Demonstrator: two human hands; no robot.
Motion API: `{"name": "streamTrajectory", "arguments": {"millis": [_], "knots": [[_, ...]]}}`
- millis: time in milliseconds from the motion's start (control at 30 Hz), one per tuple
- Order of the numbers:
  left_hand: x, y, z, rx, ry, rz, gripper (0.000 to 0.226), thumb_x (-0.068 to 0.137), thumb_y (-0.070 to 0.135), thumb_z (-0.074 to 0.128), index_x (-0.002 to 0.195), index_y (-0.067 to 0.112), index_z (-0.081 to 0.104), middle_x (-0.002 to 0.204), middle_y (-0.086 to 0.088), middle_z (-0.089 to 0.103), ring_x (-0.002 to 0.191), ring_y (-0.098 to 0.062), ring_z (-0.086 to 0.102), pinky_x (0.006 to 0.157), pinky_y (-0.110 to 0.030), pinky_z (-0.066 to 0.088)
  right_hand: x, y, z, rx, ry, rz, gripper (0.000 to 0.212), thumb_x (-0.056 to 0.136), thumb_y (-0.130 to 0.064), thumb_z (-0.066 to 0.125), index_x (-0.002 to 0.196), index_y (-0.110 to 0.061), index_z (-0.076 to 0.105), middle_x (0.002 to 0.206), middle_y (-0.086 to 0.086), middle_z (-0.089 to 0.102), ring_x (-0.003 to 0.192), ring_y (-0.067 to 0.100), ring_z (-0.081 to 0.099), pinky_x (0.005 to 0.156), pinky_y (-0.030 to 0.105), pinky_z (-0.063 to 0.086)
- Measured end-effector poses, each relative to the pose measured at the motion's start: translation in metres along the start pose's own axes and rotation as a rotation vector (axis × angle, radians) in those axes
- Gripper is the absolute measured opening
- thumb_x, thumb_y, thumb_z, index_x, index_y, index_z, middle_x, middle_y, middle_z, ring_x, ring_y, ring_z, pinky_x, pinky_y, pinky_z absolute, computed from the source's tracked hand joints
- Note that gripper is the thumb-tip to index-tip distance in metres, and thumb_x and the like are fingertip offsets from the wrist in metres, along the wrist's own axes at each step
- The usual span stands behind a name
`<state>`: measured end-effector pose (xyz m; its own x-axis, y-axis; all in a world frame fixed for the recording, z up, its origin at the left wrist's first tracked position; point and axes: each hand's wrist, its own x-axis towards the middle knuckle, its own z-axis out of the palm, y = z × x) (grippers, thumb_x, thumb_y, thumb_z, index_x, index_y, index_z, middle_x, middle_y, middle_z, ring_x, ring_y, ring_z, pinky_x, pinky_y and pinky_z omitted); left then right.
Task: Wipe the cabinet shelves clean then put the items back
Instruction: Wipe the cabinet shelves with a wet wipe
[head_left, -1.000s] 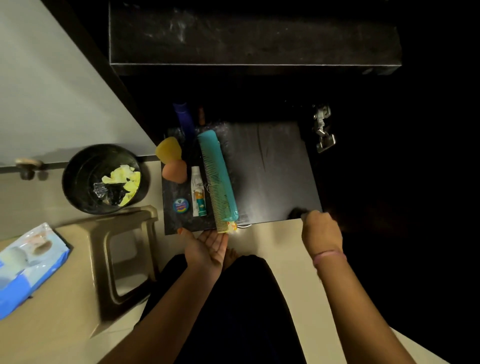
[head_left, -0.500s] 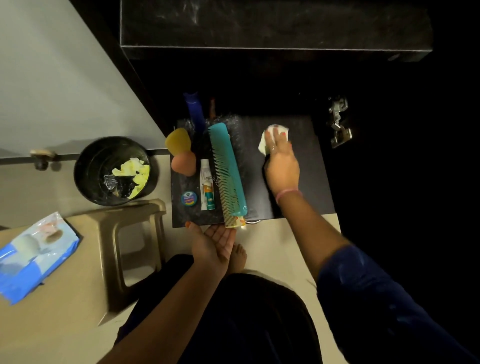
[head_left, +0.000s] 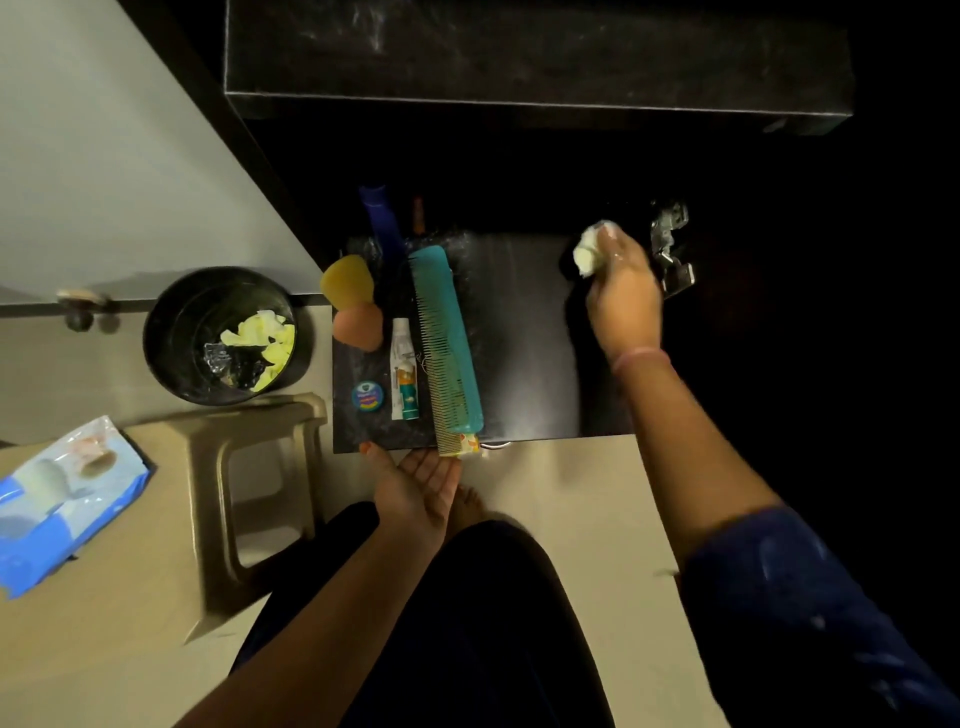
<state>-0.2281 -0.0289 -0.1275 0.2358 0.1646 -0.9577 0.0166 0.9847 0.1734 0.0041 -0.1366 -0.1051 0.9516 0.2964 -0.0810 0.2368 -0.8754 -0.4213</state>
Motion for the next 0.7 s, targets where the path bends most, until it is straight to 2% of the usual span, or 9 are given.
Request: {"name": "streamTrajectory", "arguments": {"millis": [100, 200, 267, 333, 400, 467, 533, 600, 700], "knots": [[0.000, -0.001, 0.000, 0.028, 0.013, 0.012, 0.079, 0.088, 0.068, 0.024, 0.123, 0.002, 0.049, 0.132, -0.016, 0.054, 0.109, -0.026, 0.055, 0.093, -0.036, 0.044, 0.025, -0.010, 0.033, -0.195, -0.229, -0.012, 0.056, 0.094, 0.001, 0.030, 0.148, -0.013, 0.023, 0.156, 0.012, 0.017, 0.141, 0.032, 0.024, 0.112, 0.040, 0.030], [-0.002, -0.001, 0.002, 0.020, 0.017, 0.005, 0.082, 0.088, 0.068, 0.024, 0.128, 0.000, 0.046, 0.134, -0.017, 0.052, 0.115, -0.027, 0.054, 0.095, -0.037, 0.042, -0.017, -0.006, 0.046, -0.282, -0.147, 0.103, 0.060, 0.091, 0.003, 0.028, 0.149, -0.002, 0.010, 0.156, 0.020, 0.008, 0.144, 0.034, 0.012, 0.117, 0.040, 0.024], [-0.002, -0.002, 0.004, 0.005, 0.025, 0.003, 0.085, 0.087, 0.070, 0.024, 0.130, -0.001, 0.045, 0.134, -0.016, 0.052, 0.123, -0.028, 0.051, 0.099, -0.037, 0.041, -0.067, 0.000, 0.046, -0.271, -0.131, 0.159, 0.060, 0.087, 0.003, 0.029, 0.145, 0.006, 0.016, 0.152, 0.029, 0.016, 0.141, 0.039, 0.022, 0.113, 0.042, 0.032], [-0.002, -0.004, 0.007, -0.022, 0.031, 0.005, 0.088, 0.086, 0.071, 0.024, 0.131, -0.002, 0.044, 0.135, -0.016, 0.052, 0.124, -0.028, 0.051, 0.103, -0.037, 0.040, -0.115, 0.005, 0.042, -0.338, -0.219, 0.190, 0.058, 0.080, 0.002, 0.025, 0.136, 0.014, 0.034, 0.139, 0.037, 0.037, 0.127, 0.045, 0.044, 0.094, 0.043, 0.051], [-0.001, -0.004, 0.008, -0.047, 0.029, 0.006, 0.090, 0.085, 0.072, 0.025, 0.132, -0.002, 0.042, 0.136, -0.017, 0.051, 0.125, -0.028, 0.051, 0.104, -0.038, 0.040, -0.146, 0.006, 0.033, -0.420, -0.302, 0.214, 0.056, 0.080, 0.004, 0.023, 0.132, 0.013, 0.041, 0.133, 0.037, 0.044, 0.119, 0.044, 0.053, 0.077, 0.041, 0.059], [0.000, -0.004, 0.006, -0.054, 0.021, -0.003, 0.090, 0.085, 0.072, 0.025, 0.134, -0.002, 0.041, 0.137, -0.017, 0.050, 0.125, -0.028, 0.050, 0.105, -0.039, 0.039, -0.153, 0.003, 0.015, -0.502, -0.368, 0.192, 0.050, 0.086, 0.007, 0.031, 0.134, 0.002, 0.044, 0.134, 0.029, 0.046, 0.118, 0.037, 0.055, 0.077, 0.036, 0.056], [0.000, -0.003, 0.005, -0.042, 0.015, -0.003, 0.090, 0.084, 0.073, 0.026, 0.133, -0.001, 0.042, 0.136, -0.016, 0.051, 0.124, -0.028, 0.051, 0.104, -0.038, 0.039, -0.139, -0.005, -0.008, -0.539, -0.371, 0.187, 0.036, 0.088, 0.005, 0.041, 0.118, -0.006, 0.058, 0.120, 0.018, 0.058, 0.105, 0.031, 0.063, 0.077, 0.033, 0.053], [0.001, -0.003, 0.004, -0.032, 0.020, -0.004, 0.090, 0.083, 0.074, 0.026, 0.132, 0.000, 0.043, 0.134, -0.016, 0.054, 0.122, -0.027, 0.053, 0.102, -0.037, 0.041, -0.101, -0.022, -0.024, -0.486, -0.234, 0.182, 0.028, 0.091, 0.004, 0.042, 0.111, -0.003, 0.060, 0.115, 0.018, 0.061, 0.104, 0.034, 0.063, 0.081, 0.037, 0.051], [0.002, -0.005, 0.004, -0.014, 0.018, 0.002, 0.090, 0.083, 0.074, 0.026, 0.129, 0.000, 0.046, 0.130, -0.015, 0.056, 0.119, -0.026, 0.056, 0.098, -0.036, 0.043, -0.027, -0.041, -0.009, -0.236, -0.093, 0.035, 0.035, 0.094, -0.001, 0.039, 0.124, -0.005, 0.054, 0.134, 0.016, 0.050, 0.121, 0.033, 0.051, 0.096, 0.038, 0.045]]}}
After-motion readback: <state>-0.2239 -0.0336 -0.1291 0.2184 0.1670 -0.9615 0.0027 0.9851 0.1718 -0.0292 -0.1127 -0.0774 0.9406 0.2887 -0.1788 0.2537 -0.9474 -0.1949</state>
